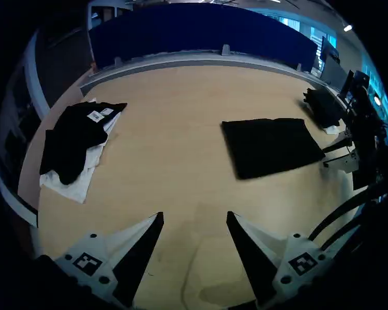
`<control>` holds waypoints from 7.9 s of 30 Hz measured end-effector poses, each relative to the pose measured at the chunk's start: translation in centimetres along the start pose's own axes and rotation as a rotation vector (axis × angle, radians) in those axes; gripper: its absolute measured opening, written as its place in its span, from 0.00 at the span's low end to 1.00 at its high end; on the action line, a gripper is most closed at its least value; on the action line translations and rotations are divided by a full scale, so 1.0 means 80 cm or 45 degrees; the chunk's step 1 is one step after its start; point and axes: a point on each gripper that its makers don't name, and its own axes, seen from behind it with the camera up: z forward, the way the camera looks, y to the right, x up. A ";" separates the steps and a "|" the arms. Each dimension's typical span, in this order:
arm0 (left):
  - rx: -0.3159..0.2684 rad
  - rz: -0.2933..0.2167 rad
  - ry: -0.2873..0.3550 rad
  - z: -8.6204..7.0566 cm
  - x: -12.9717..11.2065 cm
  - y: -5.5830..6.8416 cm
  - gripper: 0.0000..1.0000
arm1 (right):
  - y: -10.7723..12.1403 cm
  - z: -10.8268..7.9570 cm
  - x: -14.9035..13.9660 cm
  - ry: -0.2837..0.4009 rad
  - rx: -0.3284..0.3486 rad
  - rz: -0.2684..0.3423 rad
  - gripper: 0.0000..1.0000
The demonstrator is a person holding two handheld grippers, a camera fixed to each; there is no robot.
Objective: Fold towel
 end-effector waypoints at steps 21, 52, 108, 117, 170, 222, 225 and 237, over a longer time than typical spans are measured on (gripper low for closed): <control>0.026 -0.065 -0.019 -0.016 -0.026 -0.016 0.90 | 0.010 -0.003 -0.005 -0.028 -0.030 -0.029 0.04; 0.021 -0.144 0.044 -0.027 -0.018 -0.026 0.90 | -0.025 -0.059 0.191 0.159 -0.001 -0.258 0.03; 0.044 -0.276 0.089 -0.035 -0.022 -0.030 0.90 | -0.201 0.120 0.208 0.058 0.361 -0.339 0.58; 0.051 -0.280 0.086 -0.036 -0.026 -0.032 0.90 | -0.196 0.110 0.214 0.097 0.328 -0.331 0.92; 0.014 -0.247 0.099 -0.028 -0.010 -0.014 0.90 | -0.129 0.078 0.097 -0.019 0.033 -0.030 0.58; -0.039 -0.163 0.180 -0.036 0.053 0.014 0.90 | -0.069 -0.105 0.301 0.426 -0.011 -0.042 0.04; -0.050 -0.151 0.188 -0.034 0.059 0.020 0.90 | -0.055 -0.119 0.304 0.437 -0.034 -0.040 0.04; -0.074 -0.119 0.196 -0.036 0.074 0.040 0.90 | -0.001 -0.162 0.314 0.468 -0.076 -0.011 0.04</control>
